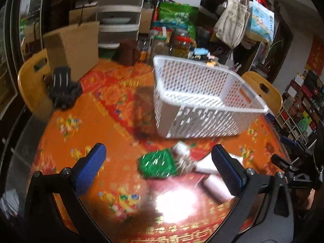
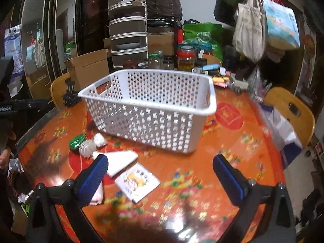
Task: Organize soft objects
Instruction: 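Withdraw both grippers from the basket back toward the remaining items, then grasp the cartoon snack packet with the right gripper while the left grasps the green packet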
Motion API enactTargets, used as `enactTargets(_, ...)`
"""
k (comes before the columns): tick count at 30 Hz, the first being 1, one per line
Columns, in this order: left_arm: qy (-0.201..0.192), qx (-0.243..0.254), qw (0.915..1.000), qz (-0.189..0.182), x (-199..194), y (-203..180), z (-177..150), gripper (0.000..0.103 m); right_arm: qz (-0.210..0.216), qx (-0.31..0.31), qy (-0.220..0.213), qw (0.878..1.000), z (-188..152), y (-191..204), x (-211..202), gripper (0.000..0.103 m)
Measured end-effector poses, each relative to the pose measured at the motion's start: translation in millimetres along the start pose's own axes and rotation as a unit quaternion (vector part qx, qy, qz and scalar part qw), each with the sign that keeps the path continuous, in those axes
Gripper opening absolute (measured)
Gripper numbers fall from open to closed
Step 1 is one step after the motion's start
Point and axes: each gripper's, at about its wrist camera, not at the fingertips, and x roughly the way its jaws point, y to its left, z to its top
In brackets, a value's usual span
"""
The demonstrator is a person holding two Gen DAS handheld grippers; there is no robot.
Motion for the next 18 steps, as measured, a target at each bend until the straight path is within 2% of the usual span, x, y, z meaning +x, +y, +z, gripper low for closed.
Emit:
enactTargets(4,0.040,-0.010,0.9991,-0.001,34.2,15.7,-23.6,0.103,0.022,0.009,0.024,0.999,-23.5,6.4,17.8,0.103)
enactTargets(8,0.059,-0.008,0.9982,0.006,58.2,24.9,-35.6,0.103,0.036,0.007,0.045,0.998,-36.9,15.7,37.2,0.103)
enactTargets(15,0.087,-0.004,0.9962,-0.002,84.2,27.9,-46.1,0.103,0.046,-0.005,0.071,0.996,-43.2,27.5,62.4,0.102)
enactTargets(18,0.092,-0.005,0.9957,-0.007,90.3,29.2,-48.7,0.103,0.041,-0.014,0.084,0.996,-42.2,31.7,72.1,0.096)
